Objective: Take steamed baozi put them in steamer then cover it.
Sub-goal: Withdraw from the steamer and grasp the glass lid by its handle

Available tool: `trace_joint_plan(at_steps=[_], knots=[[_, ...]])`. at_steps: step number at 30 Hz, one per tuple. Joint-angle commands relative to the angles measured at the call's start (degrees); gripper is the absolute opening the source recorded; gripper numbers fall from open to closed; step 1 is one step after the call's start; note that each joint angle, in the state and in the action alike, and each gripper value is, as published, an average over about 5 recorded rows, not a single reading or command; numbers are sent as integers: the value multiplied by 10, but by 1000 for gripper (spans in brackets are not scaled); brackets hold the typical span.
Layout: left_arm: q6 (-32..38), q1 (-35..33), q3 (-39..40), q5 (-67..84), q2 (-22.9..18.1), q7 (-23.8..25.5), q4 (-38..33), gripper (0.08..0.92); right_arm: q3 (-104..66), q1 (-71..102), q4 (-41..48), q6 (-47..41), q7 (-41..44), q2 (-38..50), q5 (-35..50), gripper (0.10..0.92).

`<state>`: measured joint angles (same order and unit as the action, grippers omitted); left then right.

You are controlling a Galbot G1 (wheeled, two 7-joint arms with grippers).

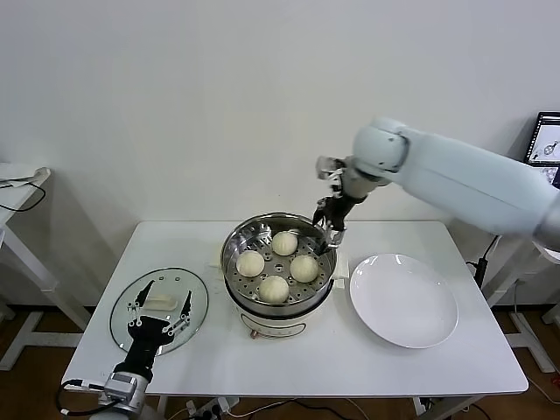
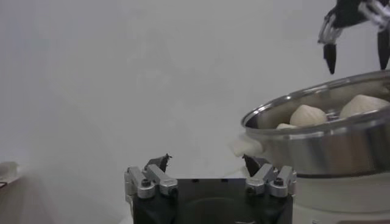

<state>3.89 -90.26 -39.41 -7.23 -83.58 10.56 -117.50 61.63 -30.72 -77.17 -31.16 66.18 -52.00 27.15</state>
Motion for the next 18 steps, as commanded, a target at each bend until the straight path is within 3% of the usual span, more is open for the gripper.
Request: trace_joint_plan(at_steps=[1,9,18], knots=[[-20,9,-15,52,2,7,-8,823,-242,162,-118,84,-179,205,116,823],[8,24,-24,53,-6,7,-2,823,-548,516,-211,225,-443,285,205,823],[24,35,-19,49,-11,-1,10,823,-904,883,-279,288,-579,190,164,823]])
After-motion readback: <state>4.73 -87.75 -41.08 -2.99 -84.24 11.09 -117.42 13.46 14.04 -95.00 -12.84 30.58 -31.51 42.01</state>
